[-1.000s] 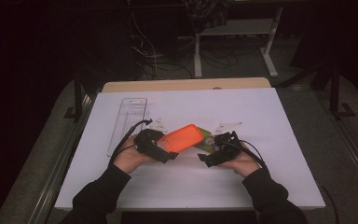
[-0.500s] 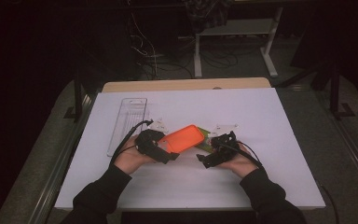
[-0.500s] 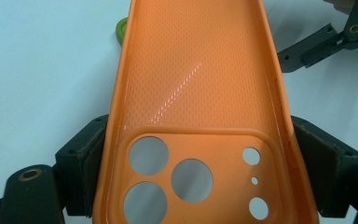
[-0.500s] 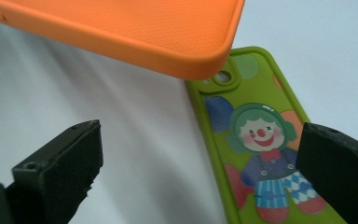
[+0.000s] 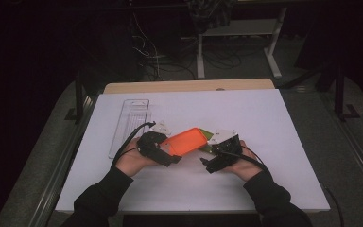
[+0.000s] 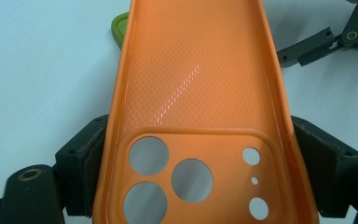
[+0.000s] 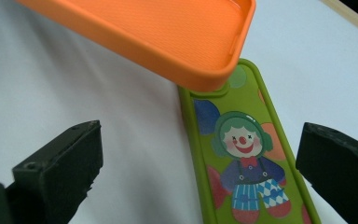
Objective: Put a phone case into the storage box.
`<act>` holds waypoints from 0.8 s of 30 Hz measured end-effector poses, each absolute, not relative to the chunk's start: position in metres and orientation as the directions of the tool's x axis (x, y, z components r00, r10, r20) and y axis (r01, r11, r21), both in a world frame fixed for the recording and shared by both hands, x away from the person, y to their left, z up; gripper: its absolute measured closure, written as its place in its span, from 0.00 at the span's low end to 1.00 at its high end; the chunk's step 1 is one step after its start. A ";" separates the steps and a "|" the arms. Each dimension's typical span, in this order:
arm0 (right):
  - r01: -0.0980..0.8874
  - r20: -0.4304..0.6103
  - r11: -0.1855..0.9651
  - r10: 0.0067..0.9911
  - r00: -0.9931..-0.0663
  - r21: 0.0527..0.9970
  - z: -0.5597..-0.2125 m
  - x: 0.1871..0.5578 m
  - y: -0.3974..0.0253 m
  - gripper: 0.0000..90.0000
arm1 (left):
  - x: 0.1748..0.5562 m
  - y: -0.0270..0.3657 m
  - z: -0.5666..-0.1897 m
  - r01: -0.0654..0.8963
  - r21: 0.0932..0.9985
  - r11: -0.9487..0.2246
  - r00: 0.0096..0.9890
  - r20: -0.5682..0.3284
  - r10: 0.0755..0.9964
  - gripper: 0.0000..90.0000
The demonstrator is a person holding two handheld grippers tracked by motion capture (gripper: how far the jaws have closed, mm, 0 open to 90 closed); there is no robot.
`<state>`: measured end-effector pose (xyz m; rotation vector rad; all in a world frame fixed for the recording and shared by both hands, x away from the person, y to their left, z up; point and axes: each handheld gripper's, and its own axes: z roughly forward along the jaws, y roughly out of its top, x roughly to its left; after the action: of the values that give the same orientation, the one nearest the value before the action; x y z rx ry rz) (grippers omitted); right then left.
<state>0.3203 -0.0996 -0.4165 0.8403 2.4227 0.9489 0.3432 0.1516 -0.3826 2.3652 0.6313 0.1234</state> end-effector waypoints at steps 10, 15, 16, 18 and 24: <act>0.276 -0.281 0.665 0.603 -0.746 0.694 -0.415 0.315 -0.096 0.00 | 0.343 0.152 -0.383 0.412 0.635 -0.653 0.877 -0.082 0.474 0.18; 0.224 -0.355 0.702 0.577 -0.735 0.676 -0.415 0.312 -0.093 0.00 | 0.344 0.152 -0.383 0.414 0.631 -0.656 0.877 -0.083 0.474 0.18; 0.211 -0.370 0.709 0.569 -0.734 0.673 -0.414 0.312 -0.093 0.00 | 0.344 0.152 -0.383 0.412 0.631 -0.657 0.878 -0.082 0.472 0.18; 0.192 -0.395 0.722 0.559 -0.729 0.665 -0.415 0.311 -0.092 0.00 | 0.344 0.152 -0.383 0.405 0.633 -0.660 0.881 -0.076 0.468 0.18; 0.126 -0.469 0.758 0.515 -0.718 0.640 -0.414 0.307 -0.090 0.00 | 0.344 0.151 -0.384 0.402 0.628 -0.666 0.883 -0.072 0.464 0.18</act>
<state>0.3072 -0.0900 -0.4140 0.4771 2.2991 0.7752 0.3444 0.1514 -0.3836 2.3814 0.6203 0.1230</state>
